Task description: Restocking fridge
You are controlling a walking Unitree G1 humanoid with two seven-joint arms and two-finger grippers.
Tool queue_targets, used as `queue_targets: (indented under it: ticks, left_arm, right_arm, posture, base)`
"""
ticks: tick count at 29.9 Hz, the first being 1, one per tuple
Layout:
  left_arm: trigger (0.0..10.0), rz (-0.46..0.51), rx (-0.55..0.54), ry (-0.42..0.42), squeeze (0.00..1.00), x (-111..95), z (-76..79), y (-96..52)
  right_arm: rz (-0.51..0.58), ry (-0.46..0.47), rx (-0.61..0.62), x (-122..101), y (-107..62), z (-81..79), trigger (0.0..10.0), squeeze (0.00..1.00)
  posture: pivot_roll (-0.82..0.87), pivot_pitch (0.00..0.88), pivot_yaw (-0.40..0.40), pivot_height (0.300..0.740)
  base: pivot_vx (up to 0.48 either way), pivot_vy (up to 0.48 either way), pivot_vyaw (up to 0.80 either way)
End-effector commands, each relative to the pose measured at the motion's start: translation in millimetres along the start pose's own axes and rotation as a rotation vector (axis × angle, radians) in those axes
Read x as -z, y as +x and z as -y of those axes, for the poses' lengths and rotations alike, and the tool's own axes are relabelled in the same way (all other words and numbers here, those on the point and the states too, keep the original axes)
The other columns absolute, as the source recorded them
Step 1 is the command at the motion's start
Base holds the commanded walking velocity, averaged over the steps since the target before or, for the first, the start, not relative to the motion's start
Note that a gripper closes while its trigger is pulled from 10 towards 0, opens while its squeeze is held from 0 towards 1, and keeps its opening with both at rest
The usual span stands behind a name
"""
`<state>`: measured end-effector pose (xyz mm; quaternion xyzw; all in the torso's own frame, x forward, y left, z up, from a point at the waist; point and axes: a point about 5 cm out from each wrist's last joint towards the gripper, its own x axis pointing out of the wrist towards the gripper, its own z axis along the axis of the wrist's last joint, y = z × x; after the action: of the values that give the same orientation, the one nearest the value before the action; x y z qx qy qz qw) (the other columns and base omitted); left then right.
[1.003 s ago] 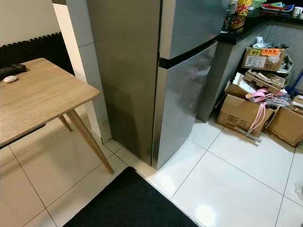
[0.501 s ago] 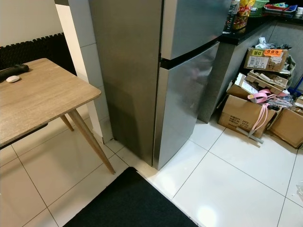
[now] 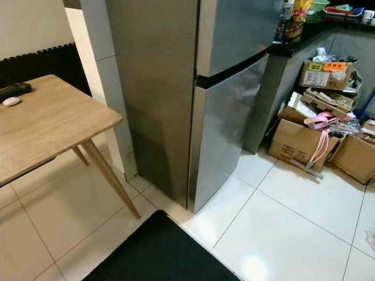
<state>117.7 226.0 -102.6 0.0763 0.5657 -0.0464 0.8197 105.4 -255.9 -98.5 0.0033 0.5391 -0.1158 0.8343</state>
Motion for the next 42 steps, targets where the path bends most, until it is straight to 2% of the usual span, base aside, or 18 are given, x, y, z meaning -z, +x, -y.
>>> queue_targets:
  ticks: [1, 11, 15, 21, 35, 37, 42]
  left_arm:
    - [10.0, -0.022, 0.000, 0.002, 0.00, 7, -1.4, -1.1]
    - [10.0, -0.021, 0.002, 0.000, 0.00, 7, -1.1, -1.1]
    - [10.0, -0.011, 0.002, -0.028, 0.00, 6, -0.6, -1.0]
    - [10.0, -0.012, 0.019, -0.016, 0.00, 7, 0.4, -1.0]
    - [10.0, -0.019, 0.033, -0.010, 0.00, 10, 2.6, -1.1]
    - [10.0, -0.018, 0.041, -0.009, 0.00, 9, 8.3, 0.1]
    - [10.0, -0.019, 0.044, -0.005, 0.00, 8, 10.8, 0.6]
  right_arm:
    - [0.015, 0.004, -0.009, -4, 0.7, -3.1, 10.0, 0.00]
    - [0.017, 0.007, -0.011, -4, 0.8, -3.8, 10.0, 0.00]
    - [0.015, 0.009, -0.010, -3, 0.7, -3.7, 10.0, 0.00]
    - [0.013, 0.009, -0.011, -3, 0.7, -3.7, 10.0, 0.00]
    - [0.016, 0.014, -0.015, -3, 0.7, -5.4, 10.0, 0.00]
    - [0.014, 0.014, -0.015, -2, 0.6, -5.4, 10.0, 0.00]
    - [0.012, 0.013, -0.015, -1, 0.5, -5.1, 10.0, 0.00]
  posture:
    - [-0.03, 0.000, 0.007, 0.740]
    - [-0.03, 0.000, 0.008, 0.740]
    - [-0.03, 0.000, 0.008, 0.740]
    - [-0.03, 0.000, 0.008, 0.740]
    - [-0.04, 0.000, 0.010, 0.740]
    - [-0.03, 0.000, 0.011, 0.740]
    - [-0.03, 0.000, 0.011, 0.740]
  base:
    - [0.311, 0.000, 0.00]
    - [0.313, 0.000, 0.00]
    - [0.000, 0.000, 0.00]
    - [0.000, 0.000, 0.00]
    - [0.000, -0.323, 0.00]
    - [0.000, -0.368, 0.00]
    - [0.000, -0.377, 0.00]
